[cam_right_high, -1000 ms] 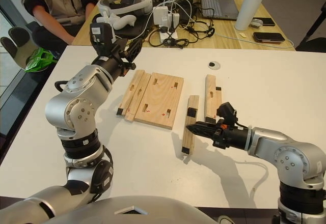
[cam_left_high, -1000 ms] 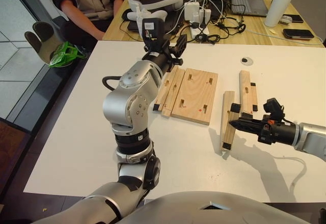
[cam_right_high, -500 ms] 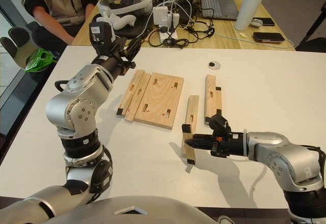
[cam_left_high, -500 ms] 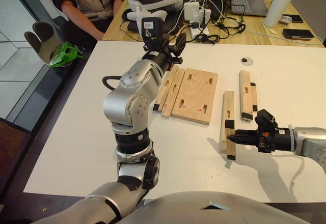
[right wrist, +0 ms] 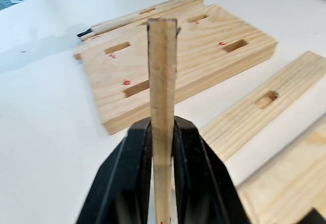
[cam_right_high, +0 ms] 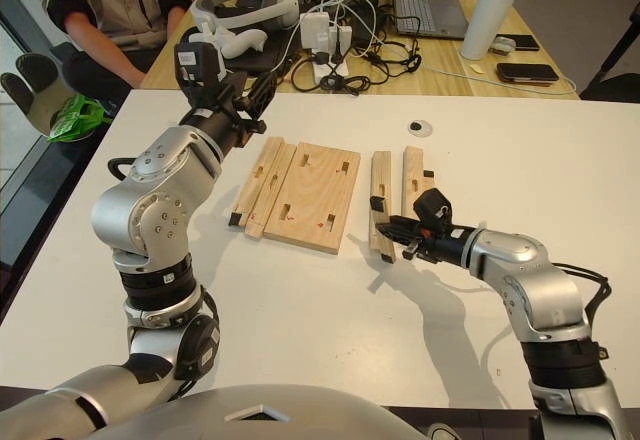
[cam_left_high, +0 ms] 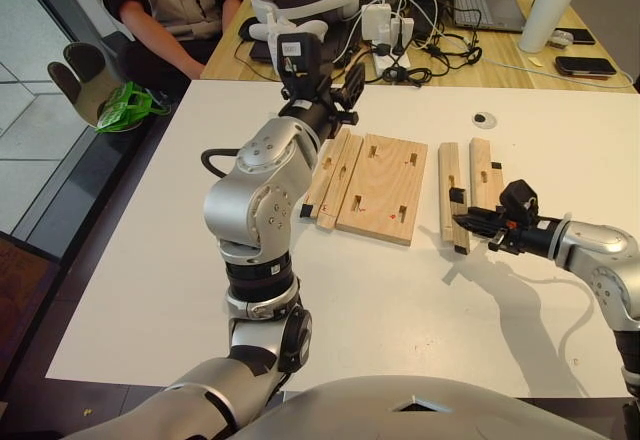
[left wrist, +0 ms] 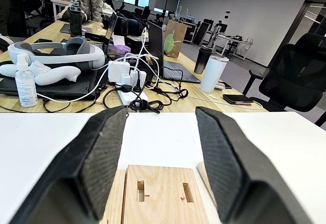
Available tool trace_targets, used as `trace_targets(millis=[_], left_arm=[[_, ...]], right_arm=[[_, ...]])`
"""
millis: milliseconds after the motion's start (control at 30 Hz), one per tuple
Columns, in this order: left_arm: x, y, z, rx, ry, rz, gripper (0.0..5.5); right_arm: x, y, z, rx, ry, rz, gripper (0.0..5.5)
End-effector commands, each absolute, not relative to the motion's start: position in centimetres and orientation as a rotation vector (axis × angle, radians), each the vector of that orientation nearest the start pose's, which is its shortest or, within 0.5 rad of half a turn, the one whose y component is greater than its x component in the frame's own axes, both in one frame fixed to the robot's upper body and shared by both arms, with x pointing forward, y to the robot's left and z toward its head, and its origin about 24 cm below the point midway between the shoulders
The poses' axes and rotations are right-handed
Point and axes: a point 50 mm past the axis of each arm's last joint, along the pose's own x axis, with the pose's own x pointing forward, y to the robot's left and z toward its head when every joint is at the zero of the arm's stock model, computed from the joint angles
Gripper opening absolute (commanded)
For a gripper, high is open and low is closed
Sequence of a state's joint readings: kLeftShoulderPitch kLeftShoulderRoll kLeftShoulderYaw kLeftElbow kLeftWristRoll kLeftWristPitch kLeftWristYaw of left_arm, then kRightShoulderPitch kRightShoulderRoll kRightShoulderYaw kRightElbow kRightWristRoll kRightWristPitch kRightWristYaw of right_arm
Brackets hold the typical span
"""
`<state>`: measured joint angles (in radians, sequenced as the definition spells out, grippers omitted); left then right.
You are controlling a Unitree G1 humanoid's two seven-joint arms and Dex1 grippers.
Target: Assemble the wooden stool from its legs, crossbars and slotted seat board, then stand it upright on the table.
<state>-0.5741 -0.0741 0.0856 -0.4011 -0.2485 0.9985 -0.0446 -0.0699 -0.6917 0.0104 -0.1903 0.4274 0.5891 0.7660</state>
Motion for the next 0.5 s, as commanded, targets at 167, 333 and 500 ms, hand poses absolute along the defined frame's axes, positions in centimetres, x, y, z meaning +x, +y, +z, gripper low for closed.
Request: trace_targets(millis=[167, 333, 500], left_arm=[[30.1, 9.3, 18.6, -0.19, 0.076, -0.351, 2.47], [30.4, 8.6, 18.8, -0.193, 0.074, -0.365, 2.47], [30.7, 7.7, 19.2, -0.195, 0.07, -0.405, 2.47]], right_arm=[[25.7, -19.1, 14.5, 0.18, 0.24, 0.959, 0.4], [27.0, -16.2, 15.7, 0.241, 0.192, 1.024, 0.4], [28.3, -11.6, 14.2, 0.207, 0.172, 1.089, 0.4]])
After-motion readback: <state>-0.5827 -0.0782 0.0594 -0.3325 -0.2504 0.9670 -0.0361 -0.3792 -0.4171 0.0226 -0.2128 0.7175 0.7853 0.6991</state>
